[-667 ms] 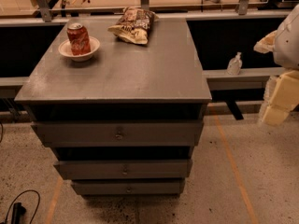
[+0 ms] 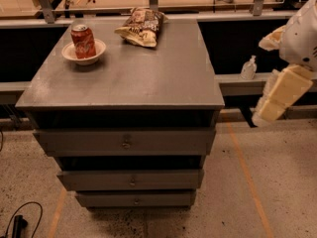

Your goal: Move coke can near brown chip bag

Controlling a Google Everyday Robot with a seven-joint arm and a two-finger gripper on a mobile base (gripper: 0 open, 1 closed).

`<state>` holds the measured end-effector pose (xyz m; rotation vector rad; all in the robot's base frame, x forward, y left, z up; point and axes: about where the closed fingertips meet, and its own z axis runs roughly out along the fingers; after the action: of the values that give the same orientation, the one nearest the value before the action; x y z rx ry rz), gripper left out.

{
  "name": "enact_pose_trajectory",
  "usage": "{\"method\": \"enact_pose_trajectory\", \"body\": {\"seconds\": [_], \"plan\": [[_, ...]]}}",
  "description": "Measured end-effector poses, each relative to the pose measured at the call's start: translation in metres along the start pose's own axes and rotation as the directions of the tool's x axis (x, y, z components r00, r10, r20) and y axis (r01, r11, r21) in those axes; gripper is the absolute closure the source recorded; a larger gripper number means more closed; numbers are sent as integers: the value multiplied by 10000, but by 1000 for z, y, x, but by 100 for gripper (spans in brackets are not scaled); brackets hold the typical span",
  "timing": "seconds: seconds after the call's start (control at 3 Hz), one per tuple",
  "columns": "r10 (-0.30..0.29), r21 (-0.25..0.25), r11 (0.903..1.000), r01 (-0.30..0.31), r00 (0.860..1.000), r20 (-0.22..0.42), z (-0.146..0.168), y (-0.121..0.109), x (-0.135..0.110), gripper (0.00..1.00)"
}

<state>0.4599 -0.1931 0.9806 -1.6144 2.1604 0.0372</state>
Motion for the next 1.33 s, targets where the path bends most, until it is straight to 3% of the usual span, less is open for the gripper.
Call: {"method": "enact_pose_trajectory", "body": {"seconds": [0.33, 0.67, 1.0, 1.33], "plan": [[832, 168, 9957, -915, 9562, 2806, 9, -36, -64, 0], [1555, -449, 9868, -1554, 8350, 5278, 20, -61, -142, 0], [1947, -729, 9786, -1926, 7500, 6322, 30, -77, -211, 0], [1851, -633, 9798, -1895, 7411, 6454, 30, -78, -224, 0]]}}
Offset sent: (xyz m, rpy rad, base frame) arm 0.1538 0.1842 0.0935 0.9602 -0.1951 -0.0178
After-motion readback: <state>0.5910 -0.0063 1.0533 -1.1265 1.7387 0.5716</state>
